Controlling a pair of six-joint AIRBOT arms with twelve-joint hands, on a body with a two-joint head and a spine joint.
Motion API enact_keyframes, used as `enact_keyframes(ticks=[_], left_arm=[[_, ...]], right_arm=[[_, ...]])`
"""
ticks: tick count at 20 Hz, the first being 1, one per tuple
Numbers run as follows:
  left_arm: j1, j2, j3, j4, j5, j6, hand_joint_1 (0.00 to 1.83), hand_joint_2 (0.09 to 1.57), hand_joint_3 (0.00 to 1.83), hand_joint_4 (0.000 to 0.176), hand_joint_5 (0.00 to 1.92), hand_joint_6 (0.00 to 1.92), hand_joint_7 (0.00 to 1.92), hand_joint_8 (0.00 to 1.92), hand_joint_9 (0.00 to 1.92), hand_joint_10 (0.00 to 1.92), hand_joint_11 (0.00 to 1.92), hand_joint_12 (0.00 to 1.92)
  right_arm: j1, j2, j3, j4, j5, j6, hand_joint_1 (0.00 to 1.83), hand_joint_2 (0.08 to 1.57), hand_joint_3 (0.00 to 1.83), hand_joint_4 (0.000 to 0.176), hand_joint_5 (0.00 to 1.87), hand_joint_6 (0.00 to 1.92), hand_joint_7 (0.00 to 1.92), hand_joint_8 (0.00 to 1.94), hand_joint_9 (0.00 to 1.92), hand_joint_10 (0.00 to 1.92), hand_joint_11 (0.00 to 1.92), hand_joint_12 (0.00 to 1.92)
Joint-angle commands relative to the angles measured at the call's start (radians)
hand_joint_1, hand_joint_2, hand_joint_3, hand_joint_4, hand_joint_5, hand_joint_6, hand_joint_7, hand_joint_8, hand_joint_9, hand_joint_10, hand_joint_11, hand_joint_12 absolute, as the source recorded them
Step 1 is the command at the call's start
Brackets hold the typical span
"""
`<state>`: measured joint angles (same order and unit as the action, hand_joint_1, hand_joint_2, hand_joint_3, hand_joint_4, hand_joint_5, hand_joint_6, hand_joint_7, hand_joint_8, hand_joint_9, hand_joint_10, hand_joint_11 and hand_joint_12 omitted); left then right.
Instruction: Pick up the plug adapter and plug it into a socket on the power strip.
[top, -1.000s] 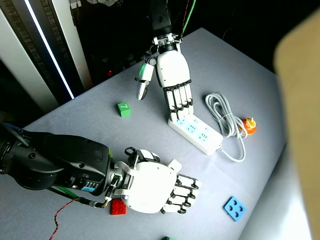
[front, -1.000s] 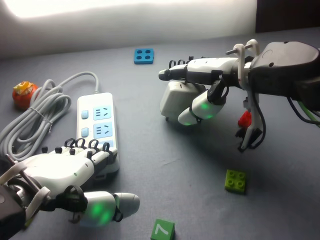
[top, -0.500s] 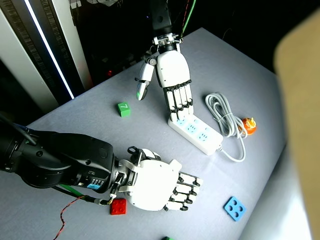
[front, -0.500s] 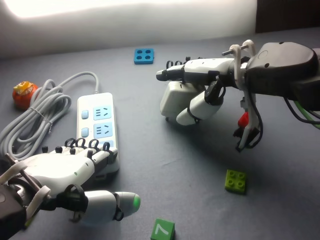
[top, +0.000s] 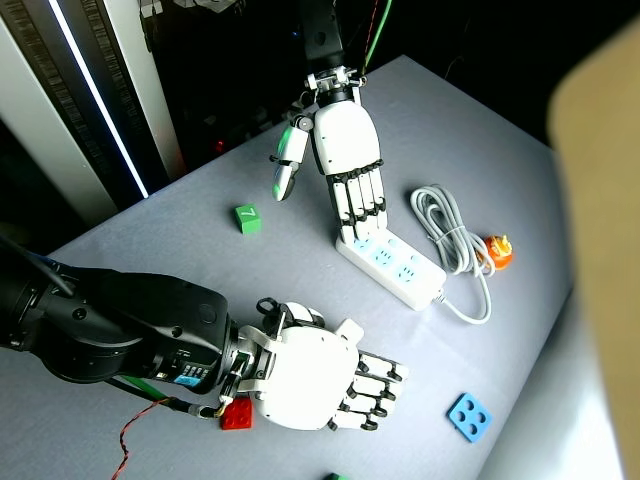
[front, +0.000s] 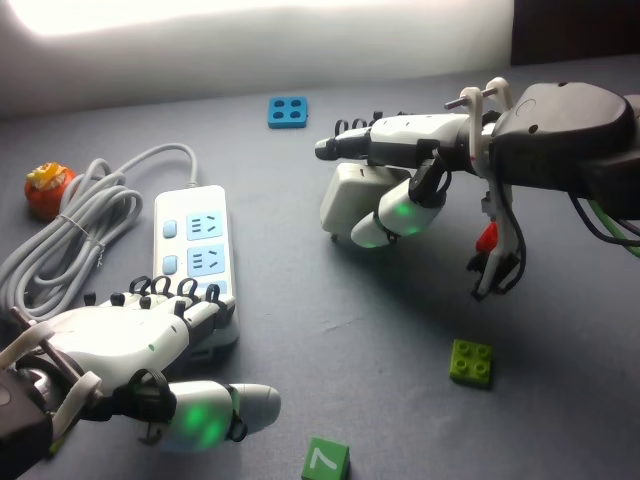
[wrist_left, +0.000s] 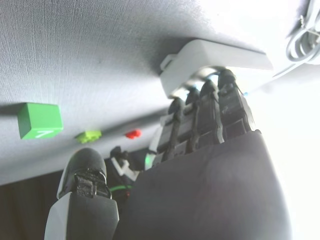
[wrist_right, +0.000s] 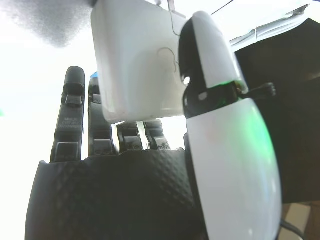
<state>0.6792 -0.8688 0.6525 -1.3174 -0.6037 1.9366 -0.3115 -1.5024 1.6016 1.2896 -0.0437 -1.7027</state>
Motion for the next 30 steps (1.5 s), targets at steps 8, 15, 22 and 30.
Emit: enact_keyframes(ticks=[8, 15, 22, 30], left_arm=[[-0.002, -0.002, 0.003, 0.01, 0.0, -0.005, 0.0, 1.15, 0.0, 0.0, 0.0, 0.0, 0.03, 0.0, 0.03, 0.0, 0.0, 0.12], [-0.002, -0.002, 0.003, 0.01, 0.0, -0.005, 0.0, 1.15, 0.0, 0.0, 0.0, 0.0, 0.03, 0.01, 0.03, 0.01, 0.0, 0.15], [-0.002, -0.002, 0.004, 0.01, 0.0, -0.005, 0.0, 1.15, 0.0, 0.0, 0.01, 0.0, 0.05, 0.01, 0.05, 0.01, 0.0, 0.21], [-0.001, -0.001, 0.004, 0.01, 0.0, -0.005, 0.0, 1.14, 0.0, 0.0, 0.0, 0.0, 0.05, 0.0, 0.05, 0.0, 0.0, 0.22]], right_arm=[[0.018, -0.001, 0.003, 0.007, 0.031, 0.004, 1.15, 1.09, 0.0, 0.0, 0.45, 0.02, 0.49, 0.02, 0.46, 0.05, 0.0, 1.15], [0.019, -0.005, 0.003, 0.006, 0.041, 0.003, 1.16, 1.14, 0.0, 0.0, 0.9, 0.86, 1.0, 0.02, 0.99, 0.05, 0.55, 1.05], [0.025, 0.011, -0.033, -0.092, 0.125, 0.002, 1.25, 1.07, 0.0, 0.0, 1.02, 0.85, 1.18, 0.75, 1.34, 0.08, 0.92, 0.95], [0.104, 0.092, -0.23, -0.291, 0.157, -0.007, 1.39, 1.06, 0.0, 0.0, 0.98, 0.88, 1.12, 0.74, 1.08, 0.94, 0.91, 0.96]])
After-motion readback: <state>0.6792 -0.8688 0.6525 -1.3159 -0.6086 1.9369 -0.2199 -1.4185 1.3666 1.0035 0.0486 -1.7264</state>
